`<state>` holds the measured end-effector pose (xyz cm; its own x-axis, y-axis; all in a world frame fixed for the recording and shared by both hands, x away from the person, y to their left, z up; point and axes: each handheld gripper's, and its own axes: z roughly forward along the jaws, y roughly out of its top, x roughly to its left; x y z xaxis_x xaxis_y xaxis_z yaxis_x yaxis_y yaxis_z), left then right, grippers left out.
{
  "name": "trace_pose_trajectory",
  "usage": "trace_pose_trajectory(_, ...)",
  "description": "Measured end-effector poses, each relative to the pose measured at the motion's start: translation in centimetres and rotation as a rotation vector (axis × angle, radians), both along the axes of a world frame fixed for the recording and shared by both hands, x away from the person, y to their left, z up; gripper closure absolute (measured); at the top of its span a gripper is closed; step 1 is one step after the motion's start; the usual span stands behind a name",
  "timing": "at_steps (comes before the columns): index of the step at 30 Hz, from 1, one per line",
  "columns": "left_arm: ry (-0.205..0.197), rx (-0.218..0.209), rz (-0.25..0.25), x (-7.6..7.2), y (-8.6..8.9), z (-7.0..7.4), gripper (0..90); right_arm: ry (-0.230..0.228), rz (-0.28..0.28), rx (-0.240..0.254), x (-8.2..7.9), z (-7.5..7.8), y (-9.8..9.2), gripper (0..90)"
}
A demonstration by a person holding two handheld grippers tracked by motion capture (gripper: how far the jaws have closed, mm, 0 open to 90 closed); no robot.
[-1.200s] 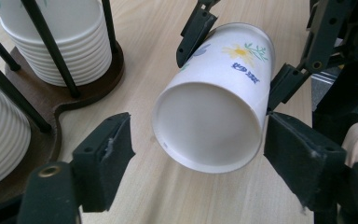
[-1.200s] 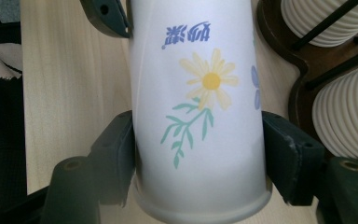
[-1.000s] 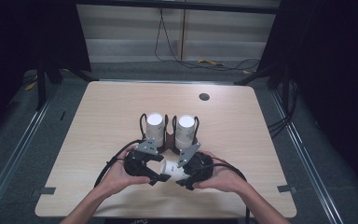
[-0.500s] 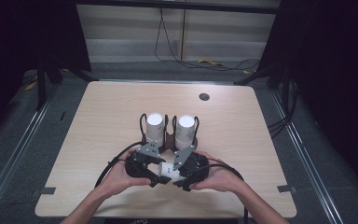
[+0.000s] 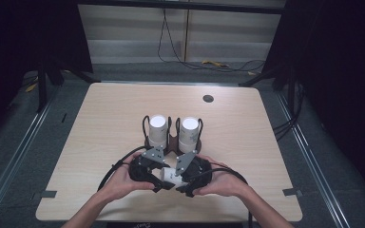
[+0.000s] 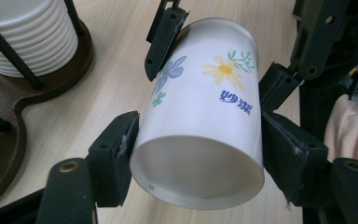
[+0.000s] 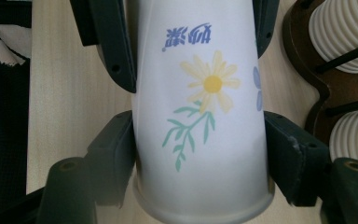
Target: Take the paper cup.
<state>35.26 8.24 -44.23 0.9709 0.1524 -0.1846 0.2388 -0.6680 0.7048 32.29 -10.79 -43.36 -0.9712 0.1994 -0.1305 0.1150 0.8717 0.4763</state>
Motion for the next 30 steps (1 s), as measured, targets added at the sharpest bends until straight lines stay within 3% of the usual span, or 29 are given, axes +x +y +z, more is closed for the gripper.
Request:
trace_pose_trajectory(3, 0.033, -0.018, -0.002, 0.3, 0.1, -0.1, 33.4, 0.001, -0.010, 0.015, 0.0, -0.1, -0.2, 28.3)
trace_pose_trajectory(9, 0.026, -0.027, -0.017, 0.2, 0.1, -0.1, 35.6, 0.016, -0.024, 0.055, 0.2, -0.3, -0.6, 23.0)
trace_pose_trajectory(11, 0.037, -0.049, -0.010, 0.2, 0.1, -0.1, 35.7, 0.017, -0.042, 0.065, 0.3, -0.3, -0.7, 18.1)
trace_pose_trajectory(19, 0.042, -0.105, -0.002, 0.1, 0.6, 0.5, 35.8, 0.042, -0.081, 0.118, 0.5, 0.1, -1.4, 15.0)
trace_pose_trajectory(21, 0.040, -0.117, 0.012, 0.2, 0.8, 0.6, 35.7, 0.071, -0.094, 0.140, 0.7, 0.2, -1.7, 14.8)
trace_pose_trajectory(23, 0.045, -0.134, 0.019, 0.2, 0.9, 0.6, 35.7, 0.075, -0.105, 0.193, 0.7, 0.2, -2.1, 14.9)
trace_pose_trajectory(30, 0.041, -0.160, 0.034, 0.2, 1.0, 0.6, 35.7, 0.081, -0.151, 0.261, 0.5, 0.0, -3.5, 14.9)
